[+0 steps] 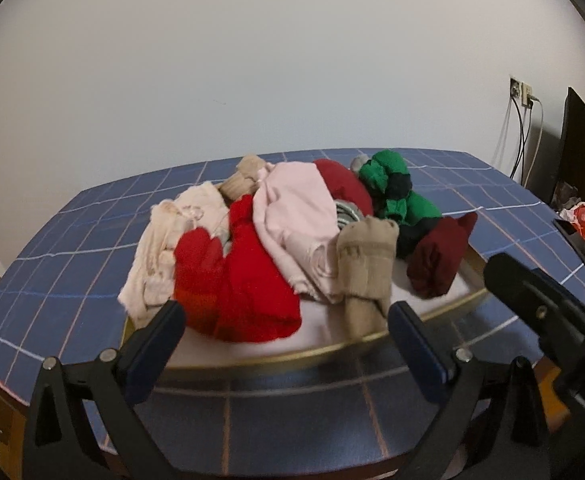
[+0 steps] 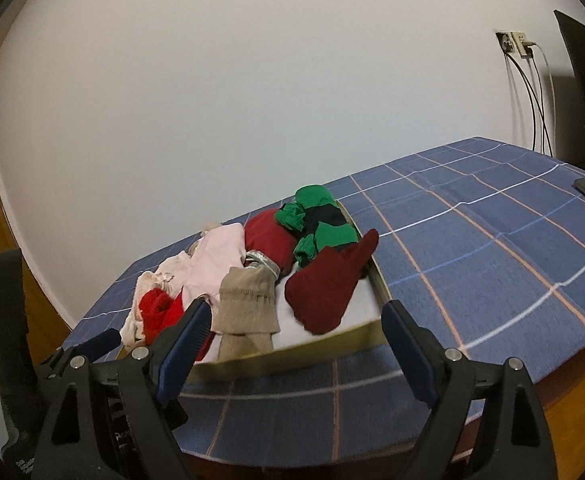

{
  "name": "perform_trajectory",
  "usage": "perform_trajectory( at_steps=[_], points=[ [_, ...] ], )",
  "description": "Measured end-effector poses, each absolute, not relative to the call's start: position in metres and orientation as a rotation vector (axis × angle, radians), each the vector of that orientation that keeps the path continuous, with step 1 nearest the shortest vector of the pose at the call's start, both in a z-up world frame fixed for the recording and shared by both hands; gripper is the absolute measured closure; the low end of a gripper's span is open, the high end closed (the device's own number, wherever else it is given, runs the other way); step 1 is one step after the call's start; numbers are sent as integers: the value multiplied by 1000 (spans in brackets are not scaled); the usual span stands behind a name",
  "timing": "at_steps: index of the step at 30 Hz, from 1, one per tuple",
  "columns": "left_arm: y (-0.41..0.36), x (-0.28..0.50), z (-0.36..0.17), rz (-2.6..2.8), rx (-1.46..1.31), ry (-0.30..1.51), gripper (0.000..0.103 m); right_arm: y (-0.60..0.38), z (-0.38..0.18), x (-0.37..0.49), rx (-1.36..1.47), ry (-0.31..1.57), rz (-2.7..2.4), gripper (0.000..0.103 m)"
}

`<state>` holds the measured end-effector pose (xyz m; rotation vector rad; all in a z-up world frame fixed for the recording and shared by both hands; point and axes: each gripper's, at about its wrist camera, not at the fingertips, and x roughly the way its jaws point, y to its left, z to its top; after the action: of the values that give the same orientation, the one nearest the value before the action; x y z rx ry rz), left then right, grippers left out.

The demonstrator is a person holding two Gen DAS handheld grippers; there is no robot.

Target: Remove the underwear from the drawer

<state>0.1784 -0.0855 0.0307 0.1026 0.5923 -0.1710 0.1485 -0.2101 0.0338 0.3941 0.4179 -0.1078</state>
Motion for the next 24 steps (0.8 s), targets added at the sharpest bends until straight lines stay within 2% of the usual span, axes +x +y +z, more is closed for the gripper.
perform_trajectory(
  at_steps=[24],
  points=[
    [-65,117,27,-140,62,568,1,-177,49,83,291,323,-84,14]
  ],
)
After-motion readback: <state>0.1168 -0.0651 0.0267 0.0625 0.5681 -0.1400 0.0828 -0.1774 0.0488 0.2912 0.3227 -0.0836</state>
